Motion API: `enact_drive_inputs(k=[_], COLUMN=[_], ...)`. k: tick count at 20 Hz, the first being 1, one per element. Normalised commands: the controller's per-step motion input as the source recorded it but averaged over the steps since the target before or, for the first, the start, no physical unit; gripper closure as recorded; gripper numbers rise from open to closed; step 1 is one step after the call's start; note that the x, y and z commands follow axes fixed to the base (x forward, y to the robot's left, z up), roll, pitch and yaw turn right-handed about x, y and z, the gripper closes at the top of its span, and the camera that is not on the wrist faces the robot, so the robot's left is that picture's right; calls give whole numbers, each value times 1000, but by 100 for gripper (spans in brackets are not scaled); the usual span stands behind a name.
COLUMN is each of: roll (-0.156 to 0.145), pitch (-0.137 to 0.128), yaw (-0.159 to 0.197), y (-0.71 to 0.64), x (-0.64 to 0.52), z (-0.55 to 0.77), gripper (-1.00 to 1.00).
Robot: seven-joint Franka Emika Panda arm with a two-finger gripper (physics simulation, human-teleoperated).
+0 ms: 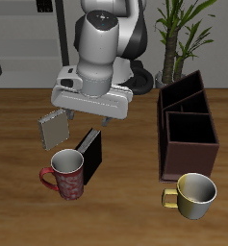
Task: Place the black book into the left desk caddy's front compartment
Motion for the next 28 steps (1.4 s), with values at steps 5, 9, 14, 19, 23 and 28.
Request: enact_drive_inputs(k=[5, 9, 14, 19, 23, 28], roll=[15, 1, -9, -14, -16, -23], pitch=[-3, 2, 8, 17, 19, 9], yaw=[-13, -15, -16, -51, -21, -40], y=[21, 142, 89, -74, -35, -108], x=[0, -15, 1, -2, -5, -33], z=[-162, -226, -215, -210, -152, -36], gripper=[-100, -100, -100, -100, -100, -100])
